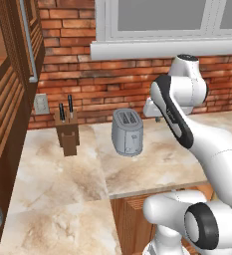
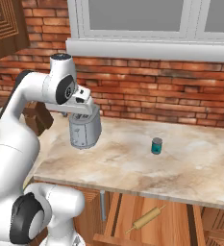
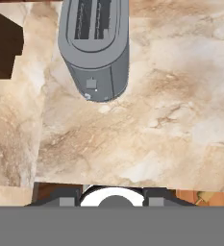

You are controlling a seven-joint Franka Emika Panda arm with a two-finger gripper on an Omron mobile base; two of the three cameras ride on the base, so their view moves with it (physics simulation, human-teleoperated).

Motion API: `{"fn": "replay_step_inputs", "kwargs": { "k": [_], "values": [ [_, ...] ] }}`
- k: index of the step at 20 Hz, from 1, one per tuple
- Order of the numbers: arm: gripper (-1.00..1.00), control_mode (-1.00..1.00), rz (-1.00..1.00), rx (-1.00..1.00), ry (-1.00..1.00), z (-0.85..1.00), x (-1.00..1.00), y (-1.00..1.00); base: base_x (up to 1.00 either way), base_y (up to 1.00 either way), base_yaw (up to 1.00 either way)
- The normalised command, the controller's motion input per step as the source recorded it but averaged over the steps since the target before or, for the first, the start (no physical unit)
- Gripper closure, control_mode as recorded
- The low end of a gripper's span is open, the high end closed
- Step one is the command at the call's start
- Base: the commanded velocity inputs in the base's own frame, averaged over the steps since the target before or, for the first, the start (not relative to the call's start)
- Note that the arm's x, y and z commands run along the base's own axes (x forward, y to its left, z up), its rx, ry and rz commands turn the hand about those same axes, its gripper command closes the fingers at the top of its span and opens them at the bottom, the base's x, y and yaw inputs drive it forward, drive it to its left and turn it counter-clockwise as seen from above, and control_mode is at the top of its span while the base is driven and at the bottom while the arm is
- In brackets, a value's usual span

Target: Pick the rolling pin from the drawer and place it on the counter.

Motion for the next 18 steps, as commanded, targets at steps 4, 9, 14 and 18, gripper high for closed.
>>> {"fn": "replay_step_inputs", "kwargs": {
  "k": [4, 9, 14, 18],
  "values": [
    [-1.0, -1.0, -0.01, 0.03, 0.0, 0.0, 0.0, -0.23, 0.0, 0.0, 0.0],
    [-1.0, -1.0, -0.1, 0.16, -0.01, -0.01, -0.12, -0.9, 0.0, 0.0, 0.0],
    [-1.0, -1.0, -0.12, 0.17, 0.03, -0.25, -0.34, -1.0, 0.0, 0.0, 0.0],
    [-1.0, -1.0, -0.11, 0.16, 0.17, -0.42, -0.59, -1.0, 0.0, 0.0, 0.0]
  ]
}}
